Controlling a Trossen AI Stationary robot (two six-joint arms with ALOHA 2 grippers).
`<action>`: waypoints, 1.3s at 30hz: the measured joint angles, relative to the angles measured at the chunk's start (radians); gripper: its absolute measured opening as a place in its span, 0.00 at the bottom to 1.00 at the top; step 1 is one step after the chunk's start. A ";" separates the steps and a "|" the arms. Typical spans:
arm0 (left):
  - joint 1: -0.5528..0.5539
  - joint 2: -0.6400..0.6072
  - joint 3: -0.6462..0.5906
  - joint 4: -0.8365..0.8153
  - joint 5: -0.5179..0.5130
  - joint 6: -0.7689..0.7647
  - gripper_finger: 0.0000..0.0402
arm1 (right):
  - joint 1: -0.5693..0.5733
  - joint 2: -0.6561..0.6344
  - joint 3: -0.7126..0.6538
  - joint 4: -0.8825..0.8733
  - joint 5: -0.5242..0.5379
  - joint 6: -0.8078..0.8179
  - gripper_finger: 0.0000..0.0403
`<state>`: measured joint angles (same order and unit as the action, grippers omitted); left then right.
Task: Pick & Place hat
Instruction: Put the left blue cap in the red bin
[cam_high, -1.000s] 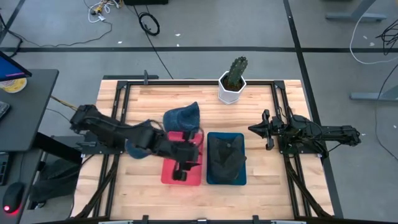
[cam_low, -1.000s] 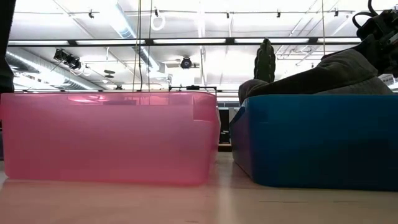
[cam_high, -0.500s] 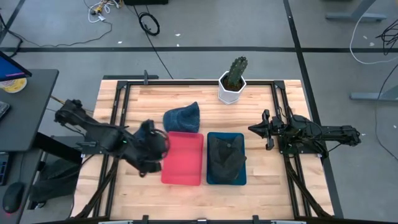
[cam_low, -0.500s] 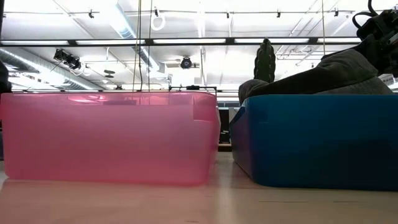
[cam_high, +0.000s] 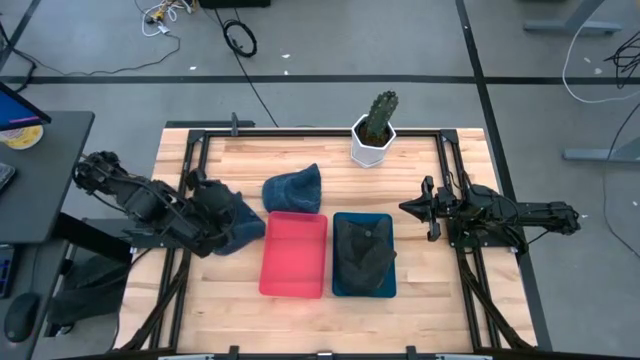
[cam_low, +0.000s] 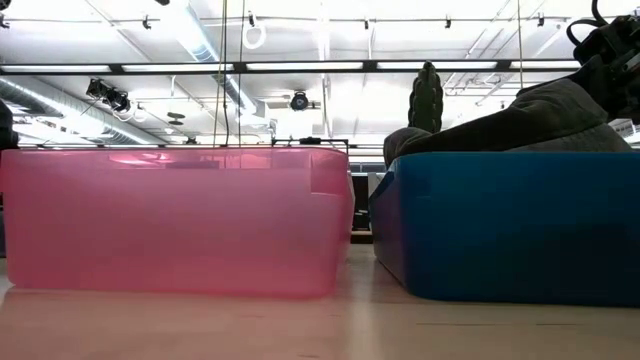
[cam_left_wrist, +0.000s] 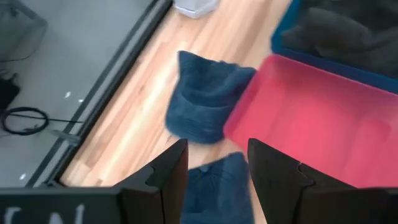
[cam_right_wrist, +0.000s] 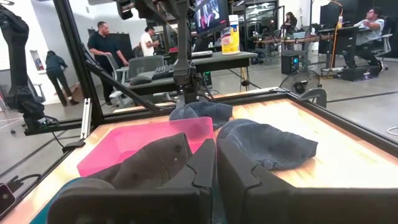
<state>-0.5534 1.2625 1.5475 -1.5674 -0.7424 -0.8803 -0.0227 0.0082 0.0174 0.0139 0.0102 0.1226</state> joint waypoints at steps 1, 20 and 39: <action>0.014 0.000 0.000 -0.001 -0.008 -0.002 0.42 | 0.000 0.000 0.000 0.000 0.000 0.000 0.05; 0.428 -0.138 -0.412 0.234 0.238 0.185 0.42 | 0.000 0.000 0.000 0.000 0.000 0.000 0.05; 0.467 -0.112 -0.658 0.415 0.684 0.552 0.42 | 0.000 0.000 0.000 0.000 0.000 0.000 0.05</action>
<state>-0.0862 1.1508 0.8899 -1.1520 -0.0587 -0.3286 -0.0227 0.0082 0.0174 0.0139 0.0105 0.1226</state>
